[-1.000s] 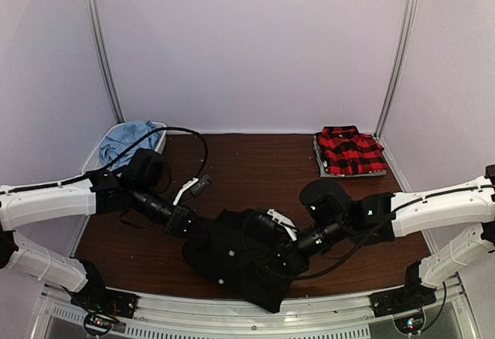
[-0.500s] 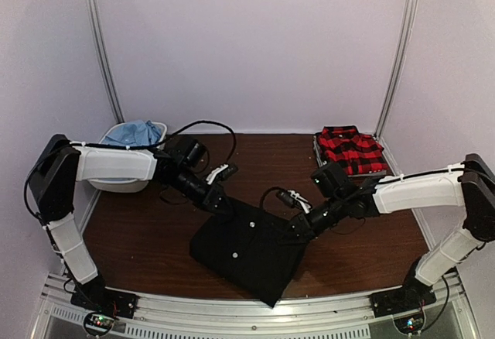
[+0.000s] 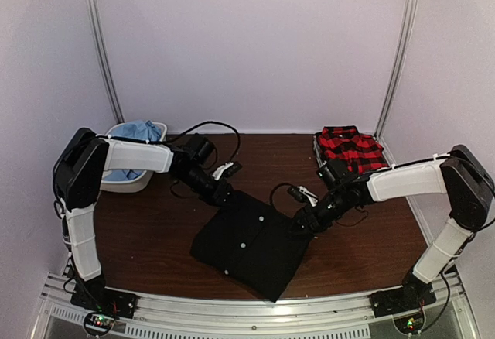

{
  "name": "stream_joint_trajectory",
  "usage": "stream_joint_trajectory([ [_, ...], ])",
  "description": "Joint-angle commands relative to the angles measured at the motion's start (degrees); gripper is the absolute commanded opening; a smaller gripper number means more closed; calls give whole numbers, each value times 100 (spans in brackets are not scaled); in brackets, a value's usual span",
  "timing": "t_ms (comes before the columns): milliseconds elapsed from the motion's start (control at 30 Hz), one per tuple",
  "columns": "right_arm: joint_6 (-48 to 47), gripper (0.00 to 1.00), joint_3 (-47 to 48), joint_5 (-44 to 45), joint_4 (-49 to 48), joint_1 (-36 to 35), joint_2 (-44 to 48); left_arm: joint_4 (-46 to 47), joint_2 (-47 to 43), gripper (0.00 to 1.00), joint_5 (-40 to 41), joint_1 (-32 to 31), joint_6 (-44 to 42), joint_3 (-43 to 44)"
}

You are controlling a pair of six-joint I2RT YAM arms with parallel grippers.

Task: Fold and stack the long sleeve shirts
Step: Fold the 2/3-rectangle-folded shirt at the center of the board.

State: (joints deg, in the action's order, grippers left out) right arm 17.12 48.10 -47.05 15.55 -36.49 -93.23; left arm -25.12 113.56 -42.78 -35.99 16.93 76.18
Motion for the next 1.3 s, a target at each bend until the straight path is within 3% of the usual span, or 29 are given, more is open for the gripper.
stream_joint_trajectory([
  [0,-278,54,316,545,442,148,-12,-174,191,35,582,51,-47,294],
  [67,-373,54,419,863,628,168,-17,-283,242,32,782,48,-78,317],
  [167,-480,54,568,1318,785,176,-24,-296,258,16,847,48,-117,219],
  [300,-596,54,705,1580,805,171,-190,-208,170,6,989,48,-62,-89],
  [467,-614,54,780,2053,835,173,-451,-156,-65,3,1435,48,68,-406],
  [533,-598,54,787,2298,864,166,-498,-159,-65,7,1554,48,78,-435],
  [667,-552,53,745,2438,900,149,-326,-115,-113,27,1740,48,51,-344],
  [733,-500,53,675,2448,889,117,-77,-109,-169,31,1813,48,50,-227],
  [1033,83,53,318,2679,520,-513,1315,556,-1010,41,2468,49,265,-467],
  [1267,627,55,245,2514,-616,-1326,1290,2229,-1866,42,1737,-87,802,-1663],
])
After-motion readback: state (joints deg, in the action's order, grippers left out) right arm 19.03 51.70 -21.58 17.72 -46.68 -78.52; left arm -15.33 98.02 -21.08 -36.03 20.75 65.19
